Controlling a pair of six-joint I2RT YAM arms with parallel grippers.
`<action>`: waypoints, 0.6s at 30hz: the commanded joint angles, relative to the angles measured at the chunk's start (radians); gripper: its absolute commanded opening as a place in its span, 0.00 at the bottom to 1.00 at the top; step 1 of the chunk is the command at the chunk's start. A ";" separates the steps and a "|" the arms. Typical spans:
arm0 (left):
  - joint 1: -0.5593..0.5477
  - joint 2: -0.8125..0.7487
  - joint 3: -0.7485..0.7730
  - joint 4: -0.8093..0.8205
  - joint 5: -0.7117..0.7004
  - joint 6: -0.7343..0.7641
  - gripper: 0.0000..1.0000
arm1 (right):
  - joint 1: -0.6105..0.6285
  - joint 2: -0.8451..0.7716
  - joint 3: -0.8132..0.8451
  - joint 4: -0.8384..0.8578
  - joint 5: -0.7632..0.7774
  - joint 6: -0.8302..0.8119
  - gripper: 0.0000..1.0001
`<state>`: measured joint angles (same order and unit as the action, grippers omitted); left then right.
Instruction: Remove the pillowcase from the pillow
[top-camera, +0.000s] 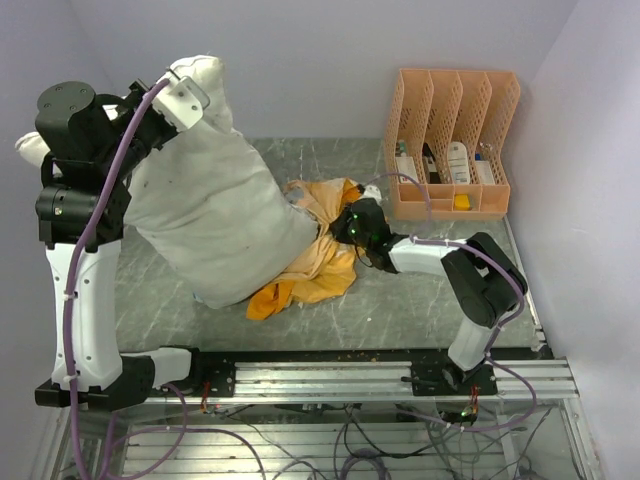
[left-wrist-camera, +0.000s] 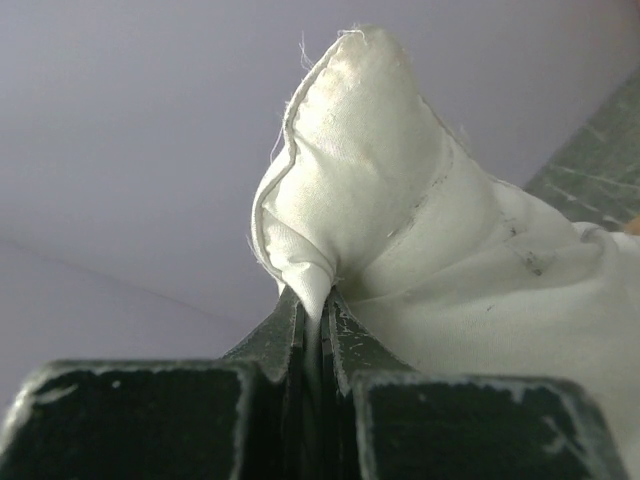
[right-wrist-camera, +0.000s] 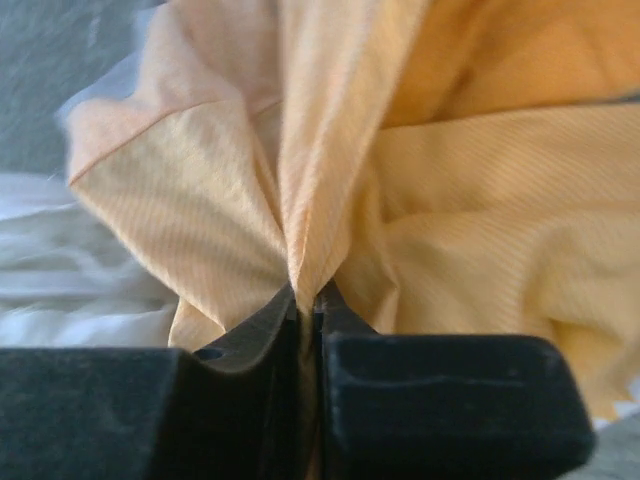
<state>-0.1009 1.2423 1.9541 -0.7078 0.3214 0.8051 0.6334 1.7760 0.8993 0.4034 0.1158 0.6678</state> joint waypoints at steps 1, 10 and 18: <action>0.000 -0.026 -0.001 0.212 -0.158 0.096 0.07 | -0.050 -0.019 -0.059 -0.005 0.159 0.095 0.04; 0.000 0.090 0.151 0.460 -0.444 0.207 0.07 | -0.117 -0.184 -0.244 -0.031 0.386 0.139 0.00; 0.000 0.068 0.013 0.250 -0.233 -0.035 0.07 | -0.136 -0.349 -0.329 0.045 0.308 0.050 0.12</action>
<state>-0.1017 1.3537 2.0399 -0.4488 -0.0364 0.9020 0.5022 1.4761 0.5739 0.3840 0.4492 0.7837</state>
